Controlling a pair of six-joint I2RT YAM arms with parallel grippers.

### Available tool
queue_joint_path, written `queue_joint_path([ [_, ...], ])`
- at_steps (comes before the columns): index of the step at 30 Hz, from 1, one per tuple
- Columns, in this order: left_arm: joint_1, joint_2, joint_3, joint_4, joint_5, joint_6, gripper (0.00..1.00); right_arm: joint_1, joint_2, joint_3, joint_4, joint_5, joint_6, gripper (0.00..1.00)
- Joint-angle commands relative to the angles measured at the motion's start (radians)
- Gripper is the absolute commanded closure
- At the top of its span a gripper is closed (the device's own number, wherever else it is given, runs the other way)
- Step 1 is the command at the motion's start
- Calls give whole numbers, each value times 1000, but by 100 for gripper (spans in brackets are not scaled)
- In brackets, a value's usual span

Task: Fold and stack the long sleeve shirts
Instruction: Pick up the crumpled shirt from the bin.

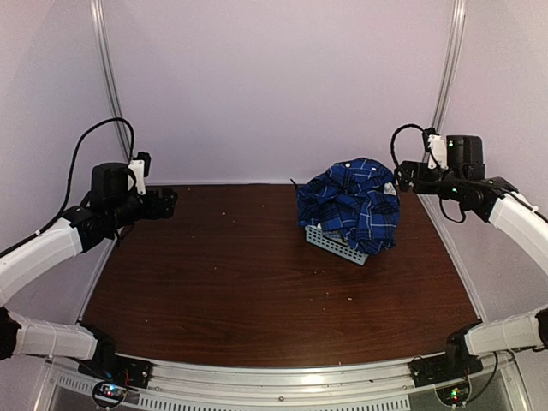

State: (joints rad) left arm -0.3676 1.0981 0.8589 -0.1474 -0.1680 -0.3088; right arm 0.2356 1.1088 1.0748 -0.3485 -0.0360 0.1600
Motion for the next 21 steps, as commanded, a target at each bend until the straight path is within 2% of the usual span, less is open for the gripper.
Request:
queue_joint_path([
  [1, -1, 8, 27, 0, 45, -25, 2, 6, 118, 90, -76, 16, -4, 0],
  [8, -1, 2, 21, 3, 90, -49, 2, 7, 366, 241, -104, -9, -29, 1],
  [13, -1, -8, 21, 4, 112, -58, 2, 6, 507, 302, -93, 23, -47, 12],
  [16, -1, -13, 22, 3, 118, -53, 2, 8, 584, 354, -115, 6, -66, 25],
  [21, -1, -17, 25, 2, 120, -49, 2, 50, 580, 409, -108, -93, -89, 65],
])
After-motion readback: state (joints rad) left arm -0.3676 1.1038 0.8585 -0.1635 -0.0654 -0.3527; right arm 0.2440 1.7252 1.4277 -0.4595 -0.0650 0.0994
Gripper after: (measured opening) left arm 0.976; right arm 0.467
